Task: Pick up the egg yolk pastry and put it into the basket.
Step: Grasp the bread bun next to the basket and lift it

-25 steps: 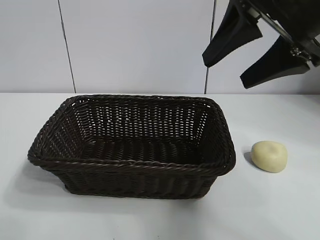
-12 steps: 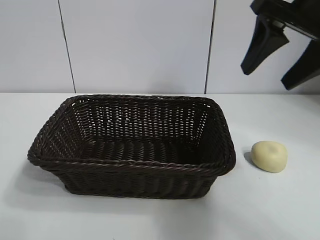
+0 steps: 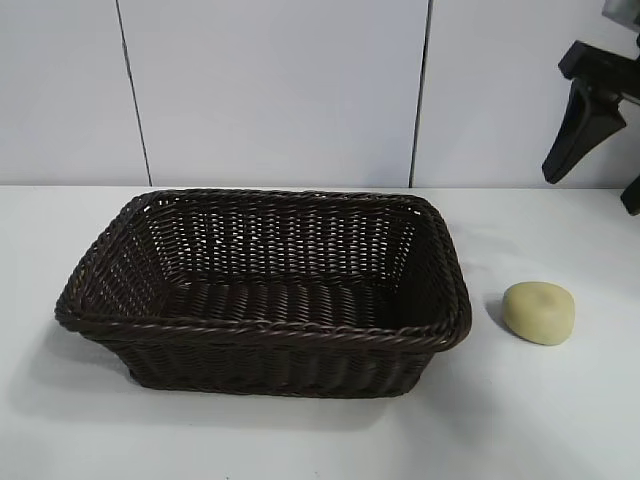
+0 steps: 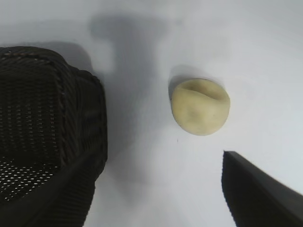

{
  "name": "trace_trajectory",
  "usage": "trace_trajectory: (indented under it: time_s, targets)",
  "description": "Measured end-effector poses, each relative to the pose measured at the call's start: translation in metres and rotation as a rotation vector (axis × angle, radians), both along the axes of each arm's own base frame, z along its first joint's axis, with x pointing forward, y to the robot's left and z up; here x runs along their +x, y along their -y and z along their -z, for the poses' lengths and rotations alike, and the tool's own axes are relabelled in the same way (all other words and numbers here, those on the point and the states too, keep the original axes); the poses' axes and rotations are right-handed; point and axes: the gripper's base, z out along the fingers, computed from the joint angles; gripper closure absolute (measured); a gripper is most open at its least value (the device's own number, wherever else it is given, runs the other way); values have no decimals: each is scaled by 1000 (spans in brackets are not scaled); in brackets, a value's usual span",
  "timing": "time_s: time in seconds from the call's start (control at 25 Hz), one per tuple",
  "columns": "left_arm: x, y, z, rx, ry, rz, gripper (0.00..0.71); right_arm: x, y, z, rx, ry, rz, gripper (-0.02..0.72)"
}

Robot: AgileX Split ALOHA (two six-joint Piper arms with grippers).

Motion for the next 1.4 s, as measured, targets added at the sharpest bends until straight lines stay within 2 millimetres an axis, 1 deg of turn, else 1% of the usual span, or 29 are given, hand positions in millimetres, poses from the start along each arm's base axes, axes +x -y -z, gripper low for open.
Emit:
trace_trajectory:
  time_s: [0.24,0.56,0.68,0.8,0.84,0.88,0.92,1.0,1.04,1.08,1.16,1.24,1.36,1.4]
  targets:
    - [0,0,0,0,0,0,144,18,1,39,12,-54,38,164]
    - [0,0,0,0,0,0,144,32,2,94,22,-157,72,164]
    - [0,0,0,0,0,0,144,35,3,109,19,-174,85,164]
    - [0,0,0,0,-1,0,144,37,4,117,16,-182,92,169]
    - [0,0,0,0,-1,0,144,37,3,117,17,-182,92,197]
    - [0,0,0,0,-1,0,144,37,3,117,18,-181,93,239]
    - [0,0,0,0,-1,0,144,38,3,117,18,-180,93,316]
    - [0,0,0,0,-1,0,144,38,3,117,19,-179,94,505]
    - [0,0,0,0,-1,0,144,38,3,117,20,-180,94,567]
    - [0,0,0,0,-1,0,144,38,3,117,20,-179,94,612]
    - [0,0,0,0,-1,0,144,38,3,117,21,-182,93,649]
    - [0,0,0,0,-1,0,144,38,3,115,21,-175,93,662]
    - [0,0,0,0,-1,0,144,37,3,103,22,-151,90,671]
    - [0,0,0,0,-1,0,144,36,3,96,23,-139,85,671]
